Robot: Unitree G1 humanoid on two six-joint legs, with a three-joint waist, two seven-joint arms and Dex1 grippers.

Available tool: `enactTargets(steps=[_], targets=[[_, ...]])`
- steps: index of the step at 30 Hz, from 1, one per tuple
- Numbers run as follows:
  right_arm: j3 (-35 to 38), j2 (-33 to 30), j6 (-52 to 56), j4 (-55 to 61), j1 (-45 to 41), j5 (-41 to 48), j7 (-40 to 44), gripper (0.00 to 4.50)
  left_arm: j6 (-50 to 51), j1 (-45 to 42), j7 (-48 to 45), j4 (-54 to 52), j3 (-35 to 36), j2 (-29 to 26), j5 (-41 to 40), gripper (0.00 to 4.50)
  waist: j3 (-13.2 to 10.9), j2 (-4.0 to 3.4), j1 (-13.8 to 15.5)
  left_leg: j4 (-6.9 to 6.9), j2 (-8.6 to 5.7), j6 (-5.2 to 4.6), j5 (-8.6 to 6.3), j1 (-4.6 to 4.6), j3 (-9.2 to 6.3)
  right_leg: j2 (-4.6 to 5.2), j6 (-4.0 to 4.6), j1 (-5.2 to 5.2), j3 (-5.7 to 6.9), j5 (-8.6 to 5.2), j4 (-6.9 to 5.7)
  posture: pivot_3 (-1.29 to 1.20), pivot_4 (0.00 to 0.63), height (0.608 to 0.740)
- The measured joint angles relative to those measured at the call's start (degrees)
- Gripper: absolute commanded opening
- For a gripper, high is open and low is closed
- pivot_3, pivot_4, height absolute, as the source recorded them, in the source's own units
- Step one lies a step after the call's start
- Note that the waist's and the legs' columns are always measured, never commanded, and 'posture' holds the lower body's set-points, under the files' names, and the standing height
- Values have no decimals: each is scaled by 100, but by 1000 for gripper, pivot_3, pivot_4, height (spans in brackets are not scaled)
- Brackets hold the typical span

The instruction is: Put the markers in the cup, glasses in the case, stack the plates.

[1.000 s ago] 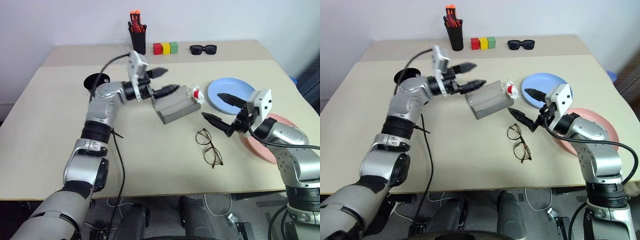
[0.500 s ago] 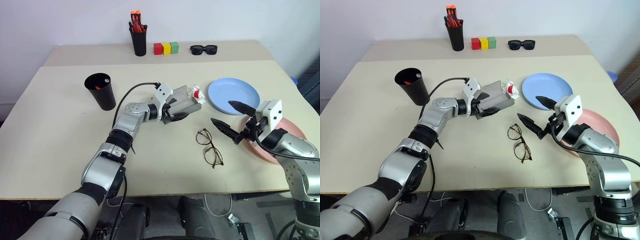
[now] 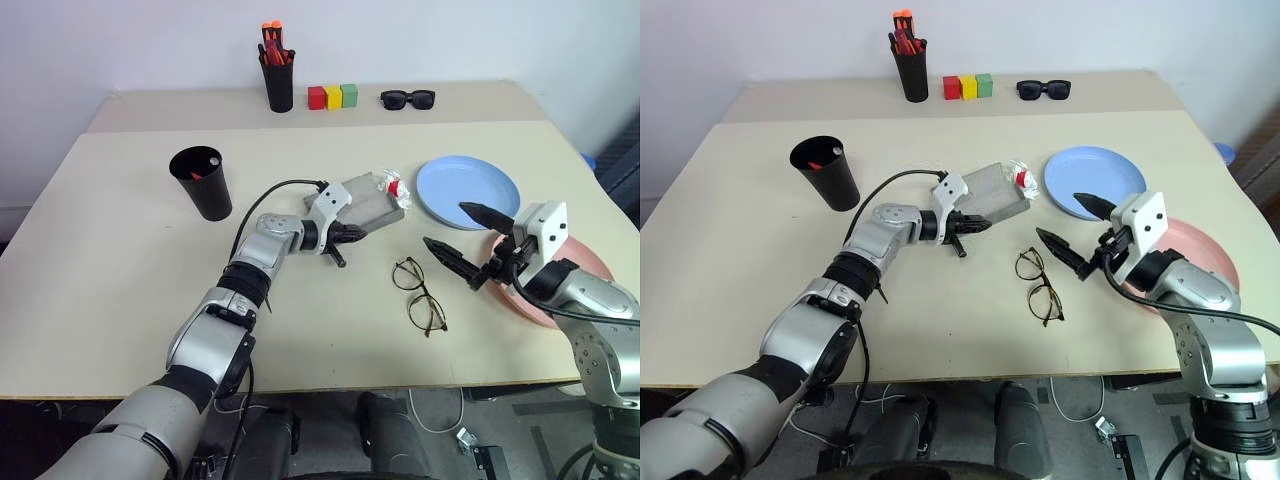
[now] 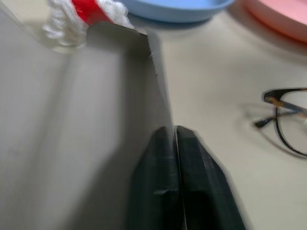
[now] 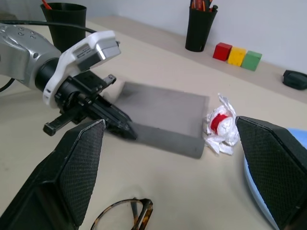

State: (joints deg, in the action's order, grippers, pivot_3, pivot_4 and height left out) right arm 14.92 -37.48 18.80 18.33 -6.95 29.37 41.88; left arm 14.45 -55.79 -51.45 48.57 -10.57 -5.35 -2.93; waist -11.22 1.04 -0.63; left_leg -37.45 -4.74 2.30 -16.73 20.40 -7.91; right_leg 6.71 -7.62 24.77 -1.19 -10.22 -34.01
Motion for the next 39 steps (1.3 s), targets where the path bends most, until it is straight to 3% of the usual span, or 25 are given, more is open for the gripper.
enactTargets(steps=[7, 12, 15, 22, 36, 39], targets=[[-36, 4, -6, -6, -36, -6, 12, 4474, 142, 30, -462, -272, 12, -675, -4, 13, 0, -1, -23, 3, 1, 0, 0, -3, 0, -1, 0, 1, 0, 0, -2, 0, 150, 740], [-64, 4, -45, -42, -54, -46, 52, 4474, -18, 168, -2297, -873, 40, -1829, -322, 13, 0, -3, -23, 4, 2, 0, 0, 0, 0, 0, 1, 5, 0, 0, -4, 0, 150, 740], [-121, 15, -48, -67, -103, -67, 76, 4474, -242, 268, -3076, -893, 54, -2100, -480, 13, 0, -3, 24, -2, 0, 0, 0, 3, -3, 0, 1, 0, 0, 0, -2, 0, 150, 740], [-152, 18, -50, -71, -142, -102, 141, 4474, -1249, 460, -3977, -546, -172, -2241, -564, 13, 0, -2, -2, -2, 1, -1, 0, 2, -3, 0, 1, 1, 0, 0, -2, 0, 150, 740], [-152, 17, -47, -70, -142, -102, 181, 4474, -2285, 315, -3873, 452, -320, -1986, -450, 13, 0, -2, -1, -3, 1, -3, -1, 3, -2, 0, 1, 1, 0, 0, -3, 0, 150, 740], [-152, 16, -42, -70, -143, -102, 178, 4474, -2281, 316, -3935, 514, -246, -1873, -466, 817, 0, -2, -3, -3, 1, -3, -1, 3, -2, 0, 1, 1, 1, 0, -4, 0, 150, 740]])
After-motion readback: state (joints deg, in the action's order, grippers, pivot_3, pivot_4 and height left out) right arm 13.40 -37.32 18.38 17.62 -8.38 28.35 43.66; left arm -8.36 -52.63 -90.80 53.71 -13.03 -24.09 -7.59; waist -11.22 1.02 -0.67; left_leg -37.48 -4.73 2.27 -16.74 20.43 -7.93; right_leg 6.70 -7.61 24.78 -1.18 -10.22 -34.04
